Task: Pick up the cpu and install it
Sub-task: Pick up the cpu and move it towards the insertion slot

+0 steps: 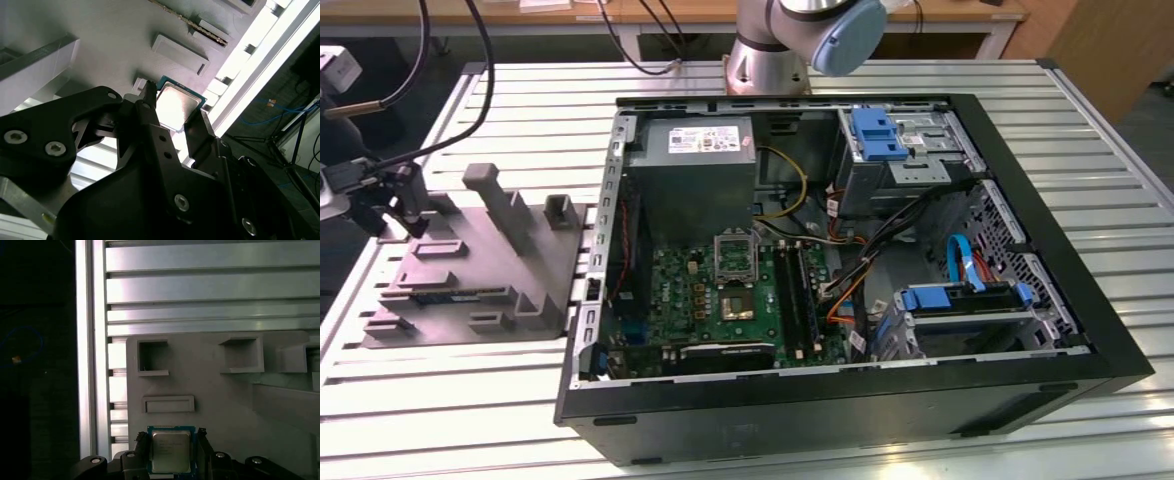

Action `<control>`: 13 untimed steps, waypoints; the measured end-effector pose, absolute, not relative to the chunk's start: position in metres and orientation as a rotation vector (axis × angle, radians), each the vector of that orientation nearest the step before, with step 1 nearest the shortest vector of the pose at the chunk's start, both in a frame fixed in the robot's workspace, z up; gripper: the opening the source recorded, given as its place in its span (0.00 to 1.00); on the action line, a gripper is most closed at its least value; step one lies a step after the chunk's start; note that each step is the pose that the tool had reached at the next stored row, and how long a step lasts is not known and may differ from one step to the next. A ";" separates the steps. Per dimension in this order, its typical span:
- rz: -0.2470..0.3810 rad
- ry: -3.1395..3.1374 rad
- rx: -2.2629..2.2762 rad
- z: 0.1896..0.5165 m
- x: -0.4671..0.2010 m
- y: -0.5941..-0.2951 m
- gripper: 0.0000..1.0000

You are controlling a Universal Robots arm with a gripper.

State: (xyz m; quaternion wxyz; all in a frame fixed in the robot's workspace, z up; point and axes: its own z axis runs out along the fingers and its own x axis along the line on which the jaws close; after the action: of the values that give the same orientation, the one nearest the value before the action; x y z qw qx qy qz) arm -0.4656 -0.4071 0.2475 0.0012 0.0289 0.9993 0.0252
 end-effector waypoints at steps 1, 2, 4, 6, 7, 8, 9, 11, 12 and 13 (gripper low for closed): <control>0.079 3.137 0.091 0.248 -0.466 -0.407 0.47; 0.079 3.137 0.091 0.248 -0.466 -0.407 0.47; 0.079 3.137 0.091 0.248 -0.466 -0.407 0.47; 0.079 3.137 0.091 0.249 -0.466 -0.407 0.47; 0.079 3.137 0.091 0.249 -0.466 -0.407 0.47; 0.079 3.137 0.091 0.249 -0.466 -0.407 0.47; 0.079 3.137 0.091 0.249 -0.466 -0.407 0.47; 0.079 3.137 0.091 0.250 -0.466 -0.407 0.47; 0.079 3.137 0.091 0.250 -0.466 -0.407 0.47; 0.079 3.137 0.091 0.250 -0.466 -0.407 0.47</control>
State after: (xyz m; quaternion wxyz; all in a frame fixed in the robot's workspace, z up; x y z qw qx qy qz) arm -0.4656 -0.4071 0.2502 0.0011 0.0289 0.9993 0.0252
